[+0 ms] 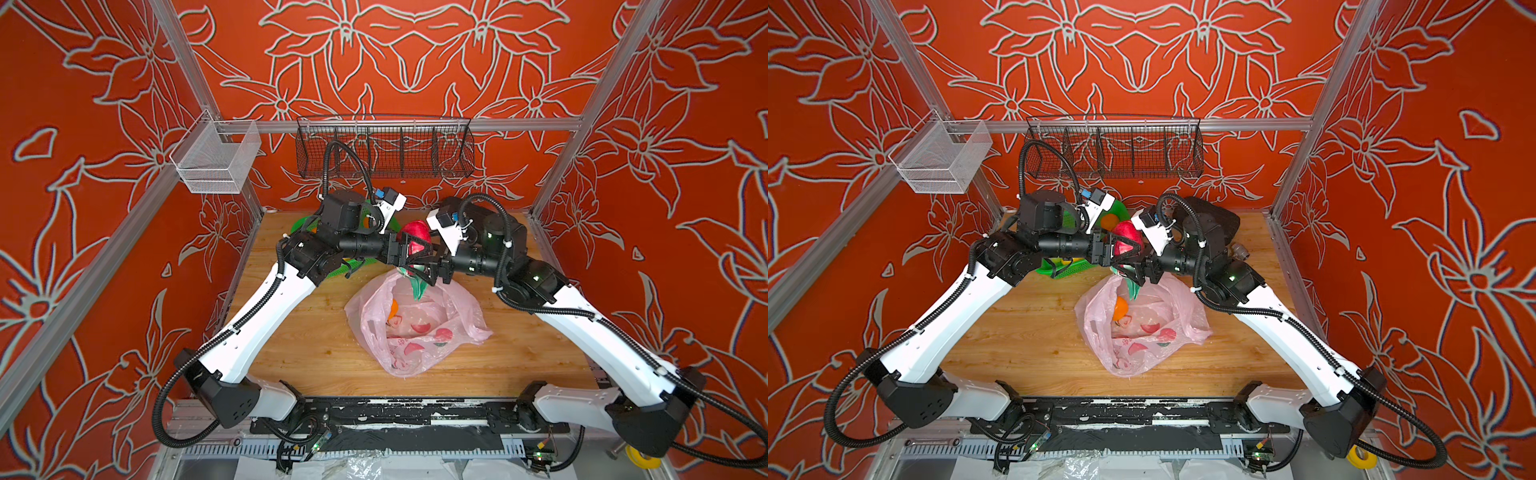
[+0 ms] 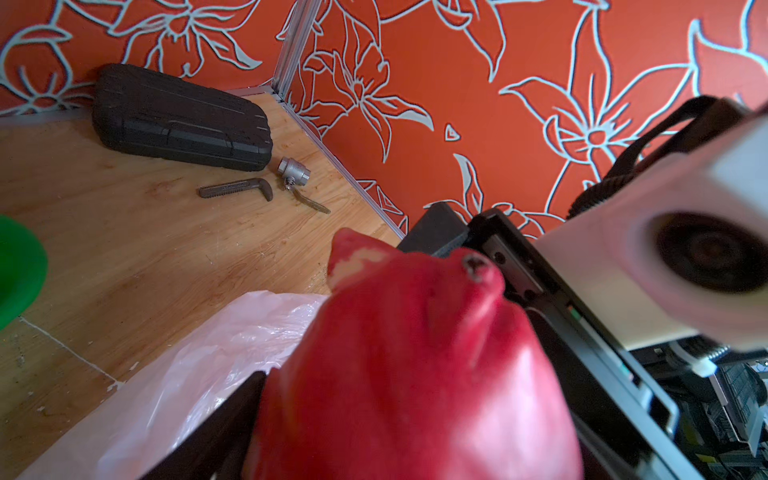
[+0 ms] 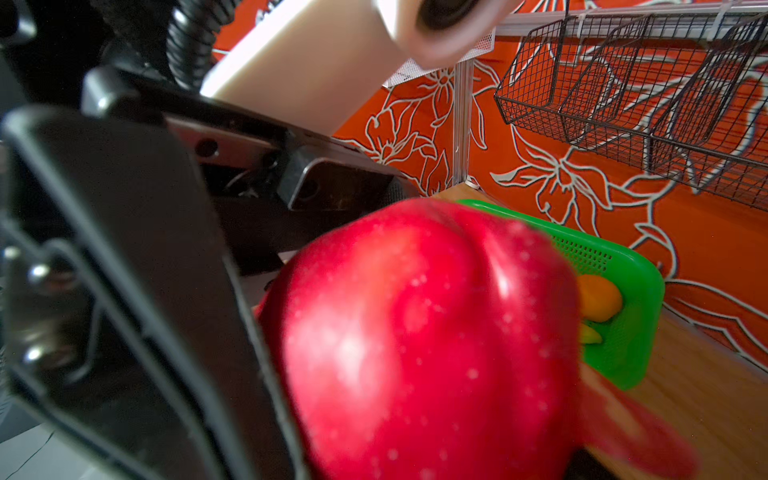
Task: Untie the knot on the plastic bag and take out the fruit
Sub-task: 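Grasp the dragon fruit with the left gripper while the right gripper releases it, then lower the dragon fruit into the green basket with the left gripper and release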
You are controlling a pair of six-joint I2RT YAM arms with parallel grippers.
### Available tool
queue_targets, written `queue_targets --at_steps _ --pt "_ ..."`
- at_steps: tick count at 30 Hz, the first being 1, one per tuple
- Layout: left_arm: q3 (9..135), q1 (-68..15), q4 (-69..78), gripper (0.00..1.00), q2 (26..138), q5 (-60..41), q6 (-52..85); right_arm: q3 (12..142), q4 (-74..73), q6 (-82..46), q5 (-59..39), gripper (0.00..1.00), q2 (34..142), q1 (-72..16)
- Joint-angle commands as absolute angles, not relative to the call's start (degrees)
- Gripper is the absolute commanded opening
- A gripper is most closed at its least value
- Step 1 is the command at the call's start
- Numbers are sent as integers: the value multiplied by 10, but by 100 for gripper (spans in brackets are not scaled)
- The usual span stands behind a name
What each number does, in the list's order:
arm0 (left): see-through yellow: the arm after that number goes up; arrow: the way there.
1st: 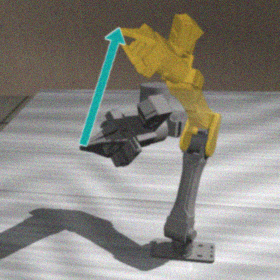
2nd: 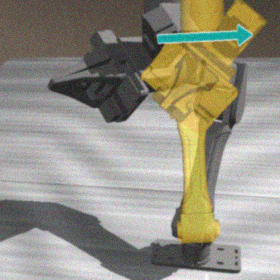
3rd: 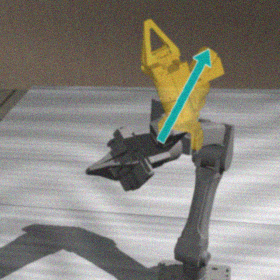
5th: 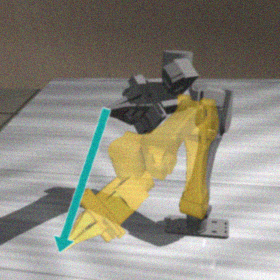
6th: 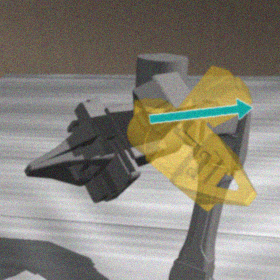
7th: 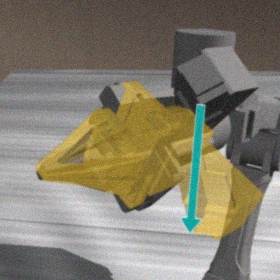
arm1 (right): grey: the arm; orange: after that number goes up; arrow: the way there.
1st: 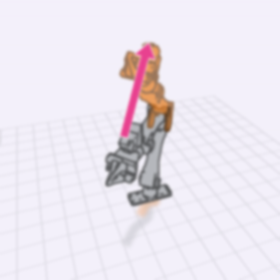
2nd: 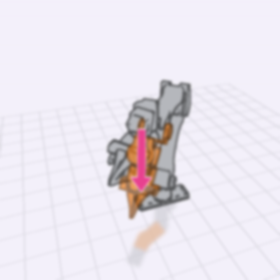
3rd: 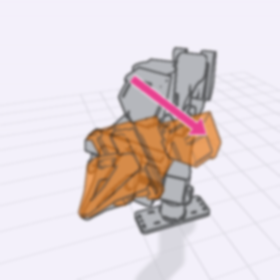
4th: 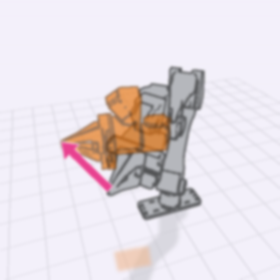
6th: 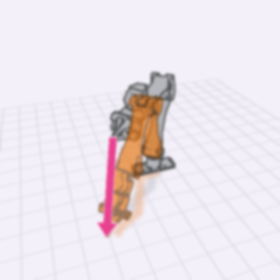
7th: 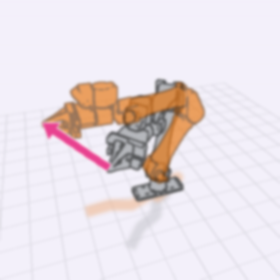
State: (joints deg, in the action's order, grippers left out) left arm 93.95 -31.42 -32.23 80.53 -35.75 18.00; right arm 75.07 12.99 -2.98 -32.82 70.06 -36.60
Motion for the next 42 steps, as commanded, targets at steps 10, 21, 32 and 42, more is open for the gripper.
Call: queue_targets --at_steps 10,21,32,42 --pt "953 -307 -351 46 770 -221 182 729 42 -65 -271 97 638 -363" --pt "881 -182 -350 43 720 -106 345 686 42 -232 -97 97 597 -363" --pt "826 -84 -281 39 770 -98 558 685 190 -344 -115 93 628 -364" --pt "856 -44 -207 35 923 -114 677 659 181 -328 -77 96 605 -364"
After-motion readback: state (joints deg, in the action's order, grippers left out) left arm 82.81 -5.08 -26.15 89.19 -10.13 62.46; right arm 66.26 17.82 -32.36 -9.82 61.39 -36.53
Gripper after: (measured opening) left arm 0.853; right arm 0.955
